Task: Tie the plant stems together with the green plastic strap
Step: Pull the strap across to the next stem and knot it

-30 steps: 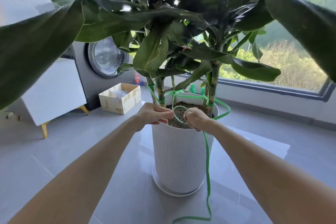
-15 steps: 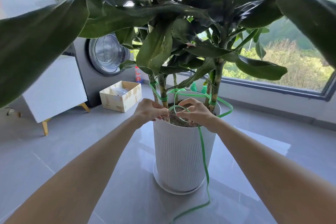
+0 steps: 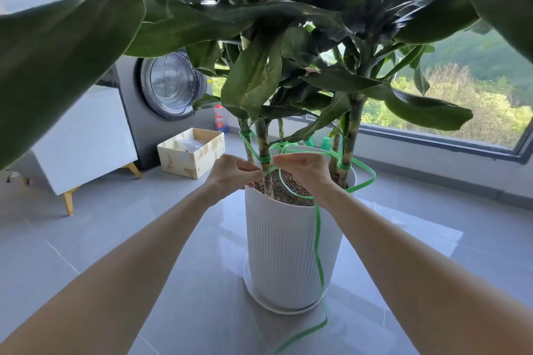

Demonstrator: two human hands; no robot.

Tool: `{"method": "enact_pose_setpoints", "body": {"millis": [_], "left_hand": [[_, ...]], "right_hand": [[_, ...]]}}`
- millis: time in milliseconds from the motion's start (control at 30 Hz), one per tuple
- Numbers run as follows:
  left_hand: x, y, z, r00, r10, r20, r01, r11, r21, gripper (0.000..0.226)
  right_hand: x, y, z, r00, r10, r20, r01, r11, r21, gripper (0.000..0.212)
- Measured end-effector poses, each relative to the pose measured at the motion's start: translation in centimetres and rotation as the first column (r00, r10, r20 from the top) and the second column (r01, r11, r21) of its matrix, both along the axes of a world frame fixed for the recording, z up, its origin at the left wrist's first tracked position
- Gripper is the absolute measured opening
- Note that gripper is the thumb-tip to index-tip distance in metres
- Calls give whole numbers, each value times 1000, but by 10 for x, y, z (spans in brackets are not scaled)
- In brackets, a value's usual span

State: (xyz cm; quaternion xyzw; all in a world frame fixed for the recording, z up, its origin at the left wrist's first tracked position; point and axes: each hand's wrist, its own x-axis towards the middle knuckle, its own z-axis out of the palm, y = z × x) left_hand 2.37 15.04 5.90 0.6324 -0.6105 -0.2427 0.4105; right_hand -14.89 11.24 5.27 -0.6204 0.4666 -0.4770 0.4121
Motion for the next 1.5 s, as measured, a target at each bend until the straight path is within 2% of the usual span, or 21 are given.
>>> {"method": "enact_pose_setpoints", "body": {"millis": [133, 400, 500, 633, 733, 800, 867, 1033, 1167, 1333, 1500], "left_hand": [[5, -2, -3, 1000, 0, 1, 0, 1000, -23, 14], [10, -6, -3, 1000, -21, -9, 21, 998, -65, 13], [11, -6, -4, 999, -29, -19, 28, 998, -62, 13], [12, -6, -7, 996, -58, -73, 59, 998, 13, 17], [13, -7, -10, 988, -41, -150, 50, 997, 56, 22], [12, -8, -11, 980, 5, -197, 4, 999, 43, 21], [8, -10, -11, 971, 38, -235, -30, 999, 35, 19], [-6, -15, -14, 968, 35, -250, -23, 999, 47, 24], [-7, -19, -16, 970, 75, -230, -86, 996, -38, 23], [-2, -15, -13, 986, 85, -144, -90, 995, -32, 27], [3, -2, -5, 978, 57, -201, -51, 998, 35, 33]], "right_hand": [[-5, -5, -8, 983, -8, -182, 4, 1000, -24, 20], [-11, -4, -6, 974, 138, -182, -135, 990, 31, 24], [-8, -5, -4, 968, 128, -215, -121, 992, 46, 20], [-3, -6, -7, 956, 22, -294, -28, 999, -16, 10], [-4, -9, -12, 916, -199, -347, 164, 978, -130, 4], [-6, -12, -12, 888, -347, -303, 316, 937, -146, 6], [-2, -15, -9, 881, -389, -268, 367, 921, -131, 7], [21, -12, -8, 910, -278, -307, 210, 949, -237, 11], [30, -9, -1, 926, -226, -303, 139, 949, -284, 14], [23, -9, -1, 931, -140, -338, 67, 973, -220, 15], [14, -3, 5, 922, -86, -378, 15, 982, -187, 18]]}}
